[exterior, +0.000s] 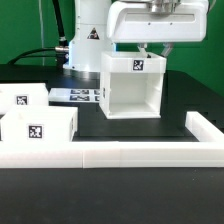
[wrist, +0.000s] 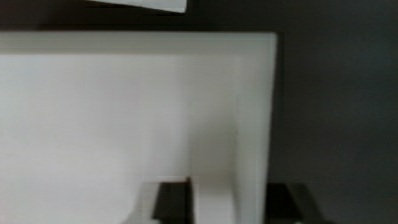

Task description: Assemble drawer

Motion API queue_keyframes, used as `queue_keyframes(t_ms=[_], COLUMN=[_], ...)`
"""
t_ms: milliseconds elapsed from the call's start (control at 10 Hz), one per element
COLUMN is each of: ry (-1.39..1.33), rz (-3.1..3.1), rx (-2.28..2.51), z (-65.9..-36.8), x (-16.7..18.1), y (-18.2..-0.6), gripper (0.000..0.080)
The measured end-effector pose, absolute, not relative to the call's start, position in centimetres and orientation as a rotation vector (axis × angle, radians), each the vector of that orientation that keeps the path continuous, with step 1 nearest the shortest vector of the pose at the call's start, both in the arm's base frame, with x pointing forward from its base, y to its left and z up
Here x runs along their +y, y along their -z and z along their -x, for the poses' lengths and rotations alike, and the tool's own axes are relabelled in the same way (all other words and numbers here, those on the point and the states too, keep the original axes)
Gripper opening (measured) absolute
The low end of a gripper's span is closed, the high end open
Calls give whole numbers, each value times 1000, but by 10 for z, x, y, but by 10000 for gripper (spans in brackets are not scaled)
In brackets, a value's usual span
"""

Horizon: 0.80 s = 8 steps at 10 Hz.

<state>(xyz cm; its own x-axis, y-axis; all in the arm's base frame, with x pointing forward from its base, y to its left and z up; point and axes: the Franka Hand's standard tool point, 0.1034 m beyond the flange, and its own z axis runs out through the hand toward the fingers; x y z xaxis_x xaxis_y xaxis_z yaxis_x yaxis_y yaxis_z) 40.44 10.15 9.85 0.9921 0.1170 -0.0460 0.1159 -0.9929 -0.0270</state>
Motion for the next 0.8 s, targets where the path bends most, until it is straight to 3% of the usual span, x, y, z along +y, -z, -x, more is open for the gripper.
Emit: queue_keyframes(t_ms=[100, 200, 800], ry=[-74, -74, -70], rz=[3111, 3111, 3111], rx=[-182, -182, -180], z=[-404, -404, -408], x=[101, 101, 101], y=[-99, -99, -98], gripper=[58, 36, 36])
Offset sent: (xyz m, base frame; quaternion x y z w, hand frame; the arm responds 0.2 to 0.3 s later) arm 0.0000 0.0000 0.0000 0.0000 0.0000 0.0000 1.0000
